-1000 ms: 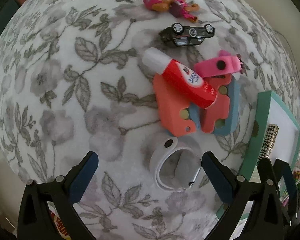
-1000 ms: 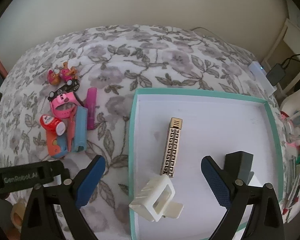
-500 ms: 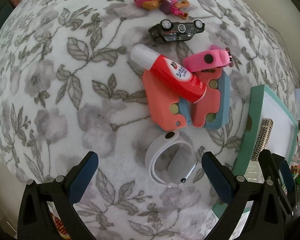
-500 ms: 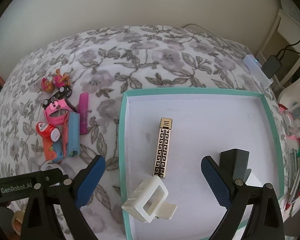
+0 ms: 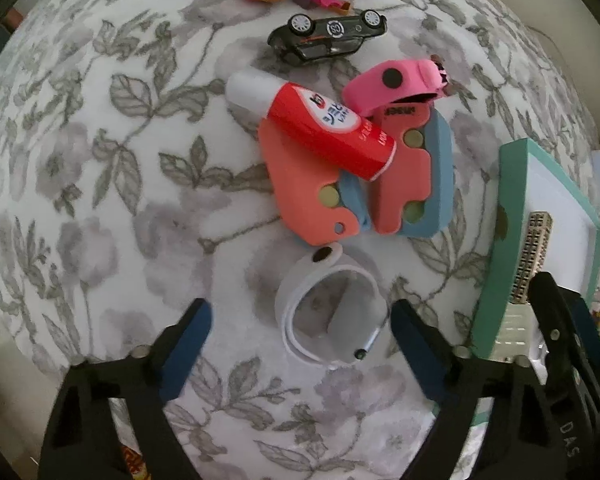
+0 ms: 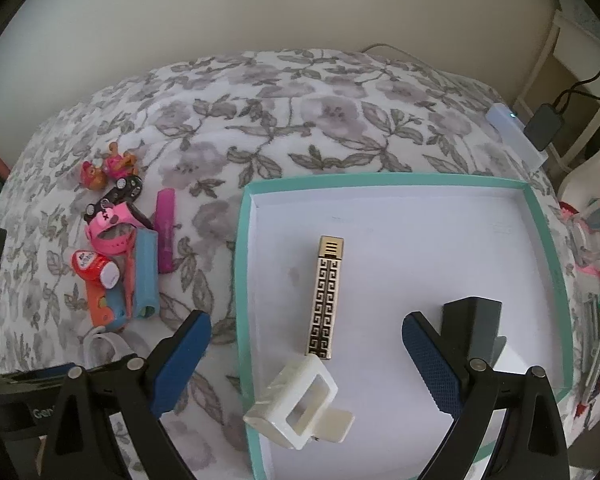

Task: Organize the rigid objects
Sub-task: 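Lower the left tool onto the white smartwatch and close it, then grasp the orange-blue toy with the right tool while the left tool holds the watch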

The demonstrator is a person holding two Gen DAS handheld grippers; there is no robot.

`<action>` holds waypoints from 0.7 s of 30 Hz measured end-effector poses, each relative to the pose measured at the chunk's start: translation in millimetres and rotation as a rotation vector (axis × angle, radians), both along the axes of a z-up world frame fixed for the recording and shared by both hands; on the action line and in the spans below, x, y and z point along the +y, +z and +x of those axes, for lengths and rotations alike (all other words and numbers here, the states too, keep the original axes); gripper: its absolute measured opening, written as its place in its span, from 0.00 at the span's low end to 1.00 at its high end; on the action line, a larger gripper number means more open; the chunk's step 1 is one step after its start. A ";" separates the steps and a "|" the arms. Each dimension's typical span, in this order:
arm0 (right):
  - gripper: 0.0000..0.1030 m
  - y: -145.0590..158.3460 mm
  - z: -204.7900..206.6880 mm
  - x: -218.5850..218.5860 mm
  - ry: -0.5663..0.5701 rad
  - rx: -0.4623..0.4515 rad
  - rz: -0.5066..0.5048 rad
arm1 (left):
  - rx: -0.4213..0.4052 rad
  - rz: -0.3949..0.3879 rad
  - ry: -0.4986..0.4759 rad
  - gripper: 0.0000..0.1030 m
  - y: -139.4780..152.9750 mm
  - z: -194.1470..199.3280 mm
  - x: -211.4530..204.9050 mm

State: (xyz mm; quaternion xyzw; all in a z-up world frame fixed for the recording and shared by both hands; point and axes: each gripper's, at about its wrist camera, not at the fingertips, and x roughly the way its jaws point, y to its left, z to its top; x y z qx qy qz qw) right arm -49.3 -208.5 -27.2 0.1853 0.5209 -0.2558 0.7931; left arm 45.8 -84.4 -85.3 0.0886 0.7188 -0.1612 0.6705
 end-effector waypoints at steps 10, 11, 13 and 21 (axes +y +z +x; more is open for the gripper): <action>0.95 5.8 8.7 -0.3 0.001 -0.063 0.088 | 0.033 -0.050 -0.013 0.52 -7.4 -9.0 4.5; 0.95 6.3 9.9 0.1 0.004 -0.067 0.093 | 0.038 -0.055 -0.005 0.52 -5.0 -7.7 3.4; 0.95 7.4 13.6 0.9 0.007 -0.077 0.108 | 0.041 -0.059 0.003 0.52 -3.5 -6.7 4.9; 0.95 10.8 33.1 10.0 0.039 -0.110 0.132 | 0.060 -0.082 0.069 0.51 -3.8 9.2 23.4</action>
